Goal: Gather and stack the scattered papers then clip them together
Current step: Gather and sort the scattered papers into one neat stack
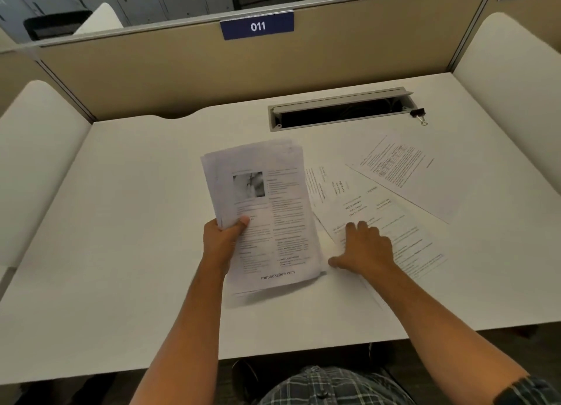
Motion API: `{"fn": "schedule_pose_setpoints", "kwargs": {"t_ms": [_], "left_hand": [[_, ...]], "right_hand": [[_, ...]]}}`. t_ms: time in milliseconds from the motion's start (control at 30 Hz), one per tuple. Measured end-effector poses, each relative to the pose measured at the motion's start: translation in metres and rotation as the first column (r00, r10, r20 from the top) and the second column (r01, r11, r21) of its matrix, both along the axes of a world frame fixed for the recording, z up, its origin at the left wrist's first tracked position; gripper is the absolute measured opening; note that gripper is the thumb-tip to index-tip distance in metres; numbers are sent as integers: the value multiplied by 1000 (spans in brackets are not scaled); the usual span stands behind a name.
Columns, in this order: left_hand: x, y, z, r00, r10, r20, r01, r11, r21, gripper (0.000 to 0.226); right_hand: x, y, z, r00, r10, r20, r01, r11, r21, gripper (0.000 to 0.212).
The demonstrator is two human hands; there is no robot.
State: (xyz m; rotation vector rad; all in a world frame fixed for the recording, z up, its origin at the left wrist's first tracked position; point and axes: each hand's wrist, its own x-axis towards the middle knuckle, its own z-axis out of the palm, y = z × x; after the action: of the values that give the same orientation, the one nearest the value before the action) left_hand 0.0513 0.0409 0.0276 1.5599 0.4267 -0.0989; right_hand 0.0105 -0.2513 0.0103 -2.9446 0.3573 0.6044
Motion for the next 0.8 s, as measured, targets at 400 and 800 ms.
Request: {"fn": "schedule_pose_setpoints", "kwargs": {"t_ms": [400,800], "left_hand": [[2,-3,-7,995,61,-80,-64,998,-28,30],[1,-5,-13,995,33,-90,-34,999,-17,30]], "right_hand": [[-2,12,-17,990,133,45,-120,968,-220,65],[4,9,-17,991,111,75,-97,981,-169,76]]}}
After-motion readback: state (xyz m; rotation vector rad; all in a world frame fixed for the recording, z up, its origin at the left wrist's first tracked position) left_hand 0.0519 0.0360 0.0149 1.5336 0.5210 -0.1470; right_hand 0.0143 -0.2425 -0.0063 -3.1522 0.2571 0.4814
